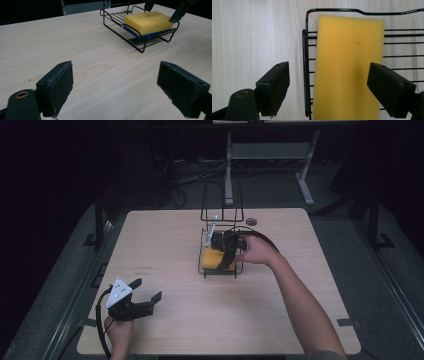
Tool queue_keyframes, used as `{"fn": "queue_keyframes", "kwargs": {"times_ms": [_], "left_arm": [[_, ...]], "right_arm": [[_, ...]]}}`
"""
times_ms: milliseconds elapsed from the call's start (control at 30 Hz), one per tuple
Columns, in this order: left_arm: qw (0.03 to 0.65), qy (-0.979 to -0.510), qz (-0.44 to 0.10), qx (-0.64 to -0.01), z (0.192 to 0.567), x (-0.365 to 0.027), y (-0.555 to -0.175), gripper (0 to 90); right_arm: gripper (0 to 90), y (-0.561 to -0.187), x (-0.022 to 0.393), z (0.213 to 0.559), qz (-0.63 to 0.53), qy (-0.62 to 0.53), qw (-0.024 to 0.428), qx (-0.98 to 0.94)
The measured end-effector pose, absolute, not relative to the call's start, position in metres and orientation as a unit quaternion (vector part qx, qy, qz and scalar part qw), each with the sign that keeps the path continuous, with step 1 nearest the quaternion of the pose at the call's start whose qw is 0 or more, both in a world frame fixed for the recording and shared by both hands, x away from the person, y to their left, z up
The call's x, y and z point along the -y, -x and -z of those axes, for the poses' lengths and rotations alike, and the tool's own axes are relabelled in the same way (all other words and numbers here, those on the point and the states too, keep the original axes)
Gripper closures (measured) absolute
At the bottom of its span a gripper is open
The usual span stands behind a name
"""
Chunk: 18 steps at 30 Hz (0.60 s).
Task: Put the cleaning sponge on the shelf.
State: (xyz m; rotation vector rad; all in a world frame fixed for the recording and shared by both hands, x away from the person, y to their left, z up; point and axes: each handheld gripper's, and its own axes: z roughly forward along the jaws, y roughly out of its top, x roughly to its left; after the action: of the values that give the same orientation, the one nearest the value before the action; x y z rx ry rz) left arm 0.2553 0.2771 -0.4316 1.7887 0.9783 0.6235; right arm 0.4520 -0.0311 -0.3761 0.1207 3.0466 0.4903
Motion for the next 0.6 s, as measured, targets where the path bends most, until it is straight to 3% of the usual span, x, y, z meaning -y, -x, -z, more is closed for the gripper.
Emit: {"fn": "queue_keyframes", "kwargs": {"times_ms": [600], "left_arm": [[0.484, -0.734, -0.257, -0.402, 0.4311, -0.2756, -0.2543, 12.8]], "right_arm": [[18.0, -0.4443, 0.0338, 0.3752, -0.166, -0.048, 0.025, -0.985]]}}
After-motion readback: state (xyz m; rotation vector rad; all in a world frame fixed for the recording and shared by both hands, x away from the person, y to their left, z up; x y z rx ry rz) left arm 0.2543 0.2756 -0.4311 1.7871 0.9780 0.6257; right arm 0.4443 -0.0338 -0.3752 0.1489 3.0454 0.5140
